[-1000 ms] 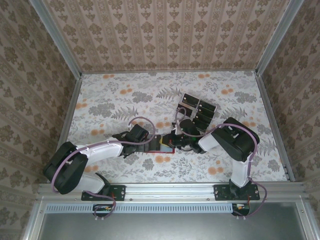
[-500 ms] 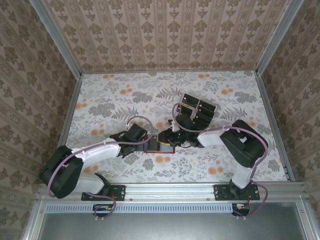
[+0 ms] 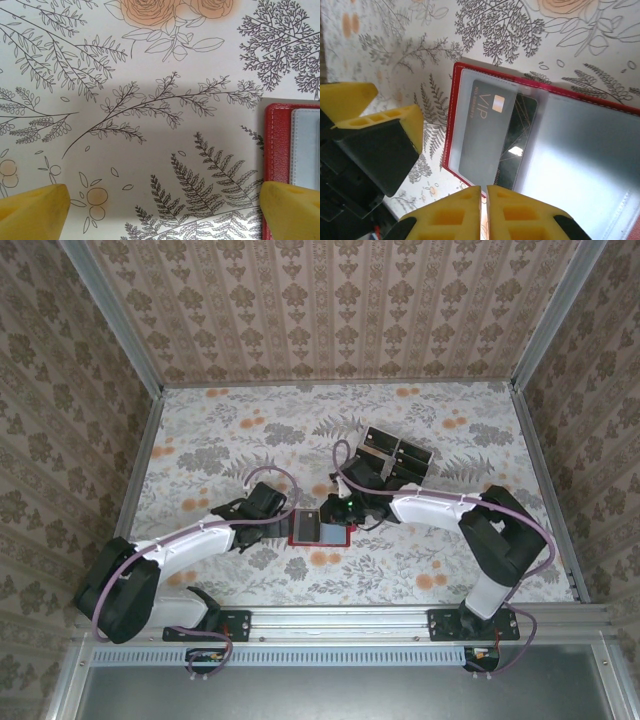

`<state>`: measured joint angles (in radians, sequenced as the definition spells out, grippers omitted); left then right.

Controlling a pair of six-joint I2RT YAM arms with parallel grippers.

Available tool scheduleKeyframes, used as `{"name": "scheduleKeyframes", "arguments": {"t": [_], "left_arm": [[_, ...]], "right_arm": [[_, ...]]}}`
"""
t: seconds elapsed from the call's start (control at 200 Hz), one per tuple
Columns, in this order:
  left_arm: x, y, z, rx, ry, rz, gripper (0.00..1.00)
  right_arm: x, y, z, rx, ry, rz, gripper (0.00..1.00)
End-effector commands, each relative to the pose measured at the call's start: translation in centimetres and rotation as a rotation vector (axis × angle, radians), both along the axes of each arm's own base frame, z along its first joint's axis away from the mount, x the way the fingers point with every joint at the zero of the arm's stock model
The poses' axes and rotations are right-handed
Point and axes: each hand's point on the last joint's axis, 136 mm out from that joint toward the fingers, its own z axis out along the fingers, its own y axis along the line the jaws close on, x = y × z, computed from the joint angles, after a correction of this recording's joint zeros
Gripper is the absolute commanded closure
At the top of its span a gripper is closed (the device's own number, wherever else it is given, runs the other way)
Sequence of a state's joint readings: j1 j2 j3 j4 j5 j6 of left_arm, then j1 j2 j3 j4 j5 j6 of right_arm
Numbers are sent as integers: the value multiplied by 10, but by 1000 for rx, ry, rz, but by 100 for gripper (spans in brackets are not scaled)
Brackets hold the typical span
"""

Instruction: Put the credit cards into the card holder

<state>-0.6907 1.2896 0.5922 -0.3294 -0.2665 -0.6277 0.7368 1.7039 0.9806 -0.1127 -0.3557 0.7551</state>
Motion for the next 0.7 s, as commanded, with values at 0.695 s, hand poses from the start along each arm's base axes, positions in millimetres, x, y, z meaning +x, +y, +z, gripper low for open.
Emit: {"name": "scheduleKeyframes", "arguments": {"t": [0.695], "left_arm": [[-12,11,-36,52,89,14,0]], "right_arm": [[-1,4,-48,-229,15,56,93]]}}
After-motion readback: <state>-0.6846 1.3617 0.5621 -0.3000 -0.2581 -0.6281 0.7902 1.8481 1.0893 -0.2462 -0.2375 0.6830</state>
